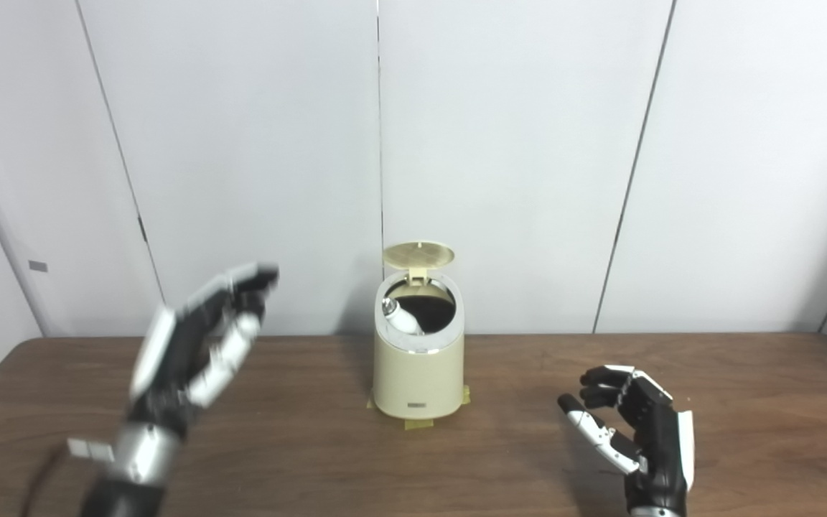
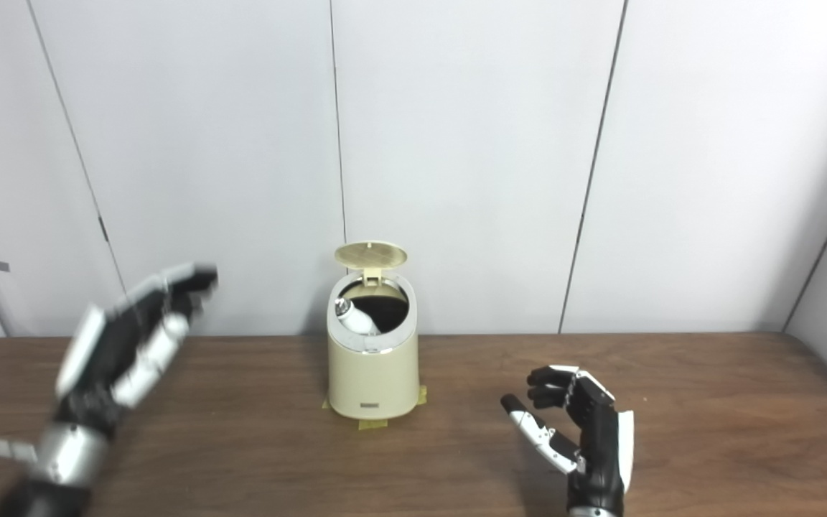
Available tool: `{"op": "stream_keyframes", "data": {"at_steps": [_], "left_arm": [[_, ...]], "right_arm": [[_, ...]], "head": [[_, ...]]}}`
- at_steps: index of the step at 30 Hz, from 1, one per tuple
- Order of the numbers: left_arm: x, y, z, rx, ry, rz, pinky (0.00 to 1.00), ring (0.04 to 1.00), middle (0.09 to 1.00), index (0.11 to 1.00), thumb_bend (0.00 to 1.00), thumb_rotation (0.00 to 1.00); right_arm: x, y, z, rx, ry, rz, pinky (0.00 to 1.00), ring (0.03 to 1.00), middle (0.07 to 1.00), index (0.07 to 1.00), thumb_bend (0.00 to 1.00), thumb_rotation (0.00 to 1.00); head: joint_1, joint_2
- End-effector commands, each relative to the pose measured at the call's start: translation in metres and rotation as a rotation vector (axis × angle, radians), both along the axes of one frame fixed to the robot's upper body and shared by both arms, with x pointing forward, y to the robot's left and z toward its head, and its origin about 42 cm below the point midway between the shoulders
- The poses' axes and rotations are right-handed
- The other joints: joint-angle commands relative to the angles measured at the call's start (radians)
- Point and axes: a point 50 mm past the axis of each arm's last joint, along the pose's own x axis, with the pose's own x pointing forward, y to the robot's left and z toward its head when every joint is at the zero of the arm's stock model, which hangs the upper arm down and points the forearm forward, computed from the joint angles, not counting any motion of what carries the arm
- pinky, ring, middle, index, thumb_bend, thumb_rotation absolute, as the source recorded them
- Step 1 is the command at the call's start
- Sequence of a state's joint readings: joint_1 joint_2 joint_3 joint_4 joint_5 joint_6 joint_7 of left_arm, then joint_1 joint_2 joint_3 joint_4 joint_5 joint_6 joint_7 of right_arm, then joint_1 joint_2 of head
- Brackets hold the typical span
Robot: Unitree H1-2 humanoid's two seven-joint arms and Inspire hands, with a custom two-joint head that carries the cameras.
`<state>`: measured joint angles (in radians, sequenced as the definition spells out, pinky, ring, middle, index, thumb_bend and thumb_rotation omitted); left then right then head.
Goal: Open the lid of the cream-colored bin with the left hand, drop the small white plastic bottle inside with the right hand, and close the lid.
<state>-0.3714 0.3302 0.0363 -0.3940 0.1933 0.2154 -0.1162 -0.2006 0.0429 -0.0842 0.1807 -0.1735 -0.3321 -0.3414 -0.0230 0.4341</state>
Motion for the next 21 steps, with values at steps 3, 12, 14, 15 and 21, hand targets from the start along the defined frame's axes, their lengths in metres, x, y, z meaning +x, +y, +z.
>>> {"op": "stream_keyframes", "data": {"at_steps": [3, 12, 14, 15, 21], "left_arm": [[0.006, -0.003, 0.050, 0.183, 0.003, -0.029, 0.91, 0.932, 0.911, 0.900, 0.57, 0.99], [0.027, -0.033, 0.106, 0.362, -0.045, -0.041, 0.92, 0.948, 0.931, 0.900, 0.70, 1.00], [0.032, -0.041, 0.112, 0.376, -0.047, -0.057, 0.92, 0.948, 0.931, 0.902, 0.71, 1.00], [0.035, -0.045, 0.114, 0.383, -0.040, -0.069, 0.93, 0.955, 0.936, 0.908, 0.70, 1.00], [0.058, -0.076, 0.117, 0.500, 0.012, -0.067, 0.99, 0.994, 0.948, 0.913, 0.81, 1.00]], "right_arm": [[-0.003, 0.006, -0.008, -0.002, 0.010, -0.006, 0.43, 0.489, 0.528, 0.489, 0.48, 0.14], [-0.002, 0.004, -0.009, 0.015, 0.017, -0.002, 0.44, 0.489, 0.522, 0.488, 0.48, 0.14], [-0.002, 0.004, -0.008, 0.015, 0.020, -0.002, 0.44, 0.489, 0.524, 0.488, 0.48, 0.14], [-0.002, 0.004, -0.008, 0.014, 0.022, -0.003, 0.44, 0.489, 0.525, 0.489, 0.48, 0.14], [-0.001, 0.004, -0.008, 0.024, 0.023, -0.005, 0.44, 0.490, 0.527, 0.489, 0.48, 0.14]], "head": [[0.001, 0.007], [0.013, 0.010], [0.016, 0.011], [0.016, 0.011], [0.018, 0.010]]}}
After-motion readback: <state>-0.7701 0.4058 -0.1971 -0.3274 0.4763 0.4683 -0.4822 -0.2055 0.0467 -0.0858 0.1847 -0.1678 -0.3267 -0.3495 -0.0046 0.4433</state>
